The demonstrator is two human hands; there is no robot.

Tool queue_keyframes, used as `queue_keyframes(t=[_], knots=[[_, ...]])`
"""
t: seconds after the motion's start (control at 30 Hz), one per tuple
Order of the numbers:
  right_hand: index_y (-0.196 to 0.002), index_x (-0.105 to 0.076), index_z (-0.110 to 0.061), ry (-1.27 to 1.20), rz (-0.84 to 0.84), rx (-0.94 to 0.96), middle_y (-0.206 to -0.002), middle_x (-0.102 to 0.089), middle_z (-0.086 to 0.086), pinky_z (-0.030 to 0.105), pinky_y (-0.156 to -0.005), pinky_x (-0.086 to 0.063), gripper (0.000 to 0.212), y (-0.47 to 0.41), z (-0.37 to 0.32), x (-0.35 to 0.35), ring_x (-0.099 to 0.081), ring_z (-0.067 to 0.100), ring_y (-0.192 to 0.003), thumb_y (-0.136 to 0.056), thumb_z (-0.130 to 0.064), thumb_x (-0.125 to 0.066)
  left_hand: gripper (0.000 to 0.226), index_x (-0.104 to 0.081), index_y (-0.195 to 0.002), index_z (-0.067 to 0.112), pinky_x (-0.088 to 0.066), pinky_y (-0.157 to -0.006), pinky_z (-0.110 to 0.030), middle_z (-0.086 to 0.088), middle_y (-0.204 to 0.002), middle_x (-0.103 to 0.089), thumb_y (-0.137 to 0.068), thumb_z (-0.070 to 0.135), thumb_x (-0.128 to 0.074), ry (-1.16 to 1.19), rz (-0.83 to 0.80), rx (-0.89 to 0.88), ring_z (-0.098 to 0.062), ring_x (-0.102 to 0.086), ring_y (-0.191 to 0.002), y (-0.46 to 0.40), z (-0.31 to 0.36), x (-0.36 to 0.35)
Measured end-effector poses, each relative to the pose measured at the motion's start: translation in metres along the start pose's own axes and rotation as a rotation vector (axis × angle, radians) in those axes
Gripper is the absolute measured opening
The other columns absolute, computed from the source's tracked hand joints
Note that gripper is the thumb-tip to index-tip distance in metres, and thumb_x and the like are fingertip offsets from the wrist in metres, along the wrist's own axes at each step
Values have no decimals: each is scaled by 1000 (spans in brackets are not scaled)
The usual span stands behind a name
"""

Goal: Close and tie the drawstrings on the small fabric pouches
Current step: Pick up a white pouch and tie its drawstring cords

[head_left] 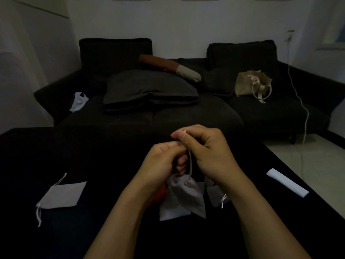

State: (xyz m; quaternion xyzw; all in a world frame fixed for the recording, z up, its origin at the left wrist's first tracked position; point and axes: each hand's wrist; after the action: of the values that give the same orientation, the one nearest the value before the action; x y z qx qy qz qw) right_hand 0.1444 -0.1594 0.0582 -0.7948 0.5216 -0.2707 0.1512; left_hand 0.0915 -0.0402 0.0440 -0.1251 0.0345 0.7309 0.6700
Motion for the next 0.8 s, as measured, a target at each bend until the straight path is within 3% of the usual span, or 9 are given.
queue_keyframes(t=[0.07, 0.2, 0.33, 0.43, 0.57, 0.7, 0.8], knots=[[-91, -78, -15, -12, 0, -78, -91, -70, 2, 18, -73, -52, 15, 1, 1, 1, -69, 6, -82, -93, -19, -64, 28, -54, -62, 14, -31, -52, -30, -5, -57, -42, -88, 24, -54, 38, -40, 49, -16, -37, -52, -1, -1, 2], [-85, -77, -2, -162, -26, -185, -74, -73, 17, 26, -62, -56, 22, 4, -1, 4, -70, 18, -67, -93, -20, -64, 33, -59, -62, 15, -33, -48, -22, 0, -54, -45, -89, 34, -61, -120, -69, 29, -11, -37, -49, 2, -2, 2], [-89, -73, 5, -315, 5, -283, -62, -65, 22, 23, -51, -50, 28, 6, 0, 9, -62, 22, -53, -94, -19, -61, 32, -74, -79, 12, -38, -48, -18, 2, -56, -52, -99, 24, -51, -146, -35, -9, -8, -44, -50, 3, -2, 3], [-92, -72, 6, -348, -78, -300, -66, -66, 22, 24, -54, -45, 25, 7, 0, 14, -62, 25, -59, -93, -16, -61, 35, -71, -80, 7, -40, -47, -18, -1, -57, -58, -101, 22, -48, -100, -22, -9, -9, -46, -50, 3, -1, 1], [-91, -76, 1, -245, -89, -282, -77, -72, 23, 18, -54, -47, 15, 7, 1, 20, -62, 16, -63, -90, -10, -65, 35, -69, -79, 4, -41, -49, -17, -4, -59, -56, -101, 19, -47, -110, 21, 3, -9, -47, -50, 3, 1, 1], [-79, -76, -7, -134, 22, -245, -70, -73, 5, 17, -54, -46, 12, 5, 5, 19, -61, 5, -59, -88, -13, -70, 30, -72, -87, 2, -48, -53, -18, -7, -65, -62, -101, 17, -49, -68, 126, 31, -11, -55, -55, 0, -4, 1], [-77, -76, -12, -162, -23, -309, -83, -76, -1, 12, -66, -49, 11, 5, 6, 14, -68, 0, -79, -86, -12, -71, 23, -75, -90, 8, -50, -55, -16, -6, -71, -67, -98, 16, -55, -28, 203, 12, -7, -58, -59, -2, -6, 3]])
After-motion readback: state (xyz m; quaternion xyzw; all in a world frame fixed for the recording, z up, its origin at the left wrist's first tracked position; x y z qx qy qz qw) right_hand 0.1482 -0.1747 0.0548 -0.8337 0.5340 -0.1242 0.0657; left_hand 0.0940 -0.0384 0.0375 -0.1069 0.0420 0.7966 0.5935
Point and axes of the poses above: each hand's wrist, its own y-axis away from the middle knuckle, its own x-axis out of the back of the hand, z = x × y
